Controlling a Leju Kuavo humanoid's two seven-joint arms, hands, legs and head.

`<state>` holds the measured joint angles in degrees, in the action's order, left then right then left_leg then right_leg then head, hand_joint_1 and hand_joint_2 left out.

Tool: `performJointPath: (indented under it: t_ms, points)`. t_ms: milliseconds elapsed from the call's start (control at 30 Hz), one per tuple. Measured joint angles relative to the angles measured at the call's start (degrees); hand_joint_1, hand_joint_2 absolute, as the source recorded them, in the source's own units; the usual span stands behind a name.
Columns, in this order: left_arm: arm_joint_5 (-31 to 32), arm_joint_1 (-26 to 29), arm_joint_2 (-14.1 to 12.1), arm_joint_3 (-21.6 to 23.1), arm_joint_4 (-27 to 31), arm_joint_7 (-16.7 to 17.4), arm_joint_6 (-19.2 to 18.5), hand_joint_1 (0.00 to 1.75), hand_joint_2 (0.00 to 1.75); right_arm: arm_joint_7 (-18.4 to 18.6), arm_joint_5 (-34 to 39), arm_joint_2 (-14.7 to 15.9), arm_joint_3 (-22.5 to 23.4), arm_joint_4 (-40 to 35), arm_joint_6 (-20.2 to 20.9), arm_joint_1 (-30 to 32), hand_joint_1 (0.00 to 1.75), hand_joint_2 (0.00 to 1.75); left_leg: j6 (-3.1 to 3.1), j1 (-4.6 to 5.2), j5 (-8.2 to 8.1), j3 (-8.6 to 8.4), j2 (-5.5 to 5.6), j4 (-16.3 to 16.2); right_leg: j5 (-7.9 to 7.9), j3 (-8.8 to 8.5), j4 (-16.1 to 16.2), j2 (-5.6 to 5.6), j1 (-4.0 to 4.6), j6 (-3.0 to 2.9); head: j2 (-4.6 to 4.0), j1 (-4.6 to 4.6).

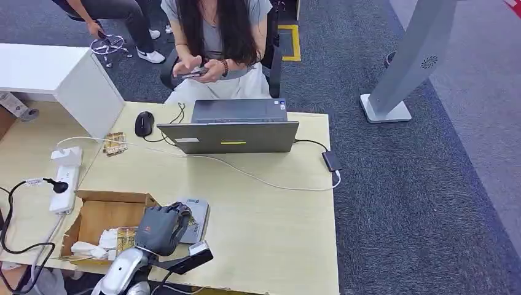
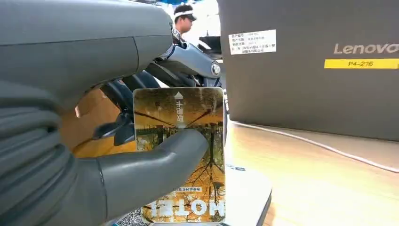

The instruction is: Pass the card to the sensor for recognition and then transmit it.

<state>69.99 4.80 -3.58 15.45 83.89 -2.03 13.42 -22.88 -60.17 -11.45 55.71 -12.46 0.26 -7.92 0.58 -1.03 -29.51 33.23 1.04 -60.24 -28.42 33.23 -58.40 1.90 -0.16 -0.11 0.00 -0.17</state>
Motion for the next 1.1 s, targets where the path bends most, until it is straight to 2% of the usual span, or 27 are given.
performJointPath:
  t_ms: [667, 800, 967, 1100]
  points:
    - [-1.4, 0.1, 0.5, -1.9, -0.9, -1.4, -1.0, 1.75, 1.75, 0.1, -0.3, -0.1, -1.0, 0.0, 0.1, 0.0, 0.00, 1.75, 0.00, 0.00, 0.00, -0.03, 0.06, 0.0, -0.02, -0.05, 0.0, -0.06, 0.00, -0.02, 0.00, 0.02]
    - [-1.5, 0.3, 0.6, -2.4, -0.9, -2.0, 0.1, 1.75, 1.75, 0.3, -0.3, -0.1, -1.0, 0.0, 0.0, 0.0, 0.00, 1.75, 0.00, 0.00, 0.00, -0.03, 0.06, 0.0, -0.03, -0.05, 0.0, -0.06, 0.00, -0.03, 0.00, 0.02]
    - [-0.9, -0.2, 0.5, -3.5, 1.8, -2.4, 0.9, 1.75, 1.75, 0.3, -0.4, -0.1, -1.2, 0.0, 0.0, 0.1, 0.00, 1.75, 0.00, -0.01, 0.01, -0.02, 0.07, 0.0, -0.04, 0.00, 0.0, -0.07, 0.01, -0.06, 0.00, 0.02]
    - [-0.9, -3.4, 0.1, -4.2, 4.6, -3.0, -0.2, 1.75, 1.75, 0.3, -0.4, -0.1, -1.3, 0.0, 0.1, -0.1, 0.00, 1.75, -0.01, -0.01, 0.02, 0.01, 0.23, 0.0, -0.04, -0.03, 0.0, -0.22, 0.01, -0.06, 0.00, 0.02]
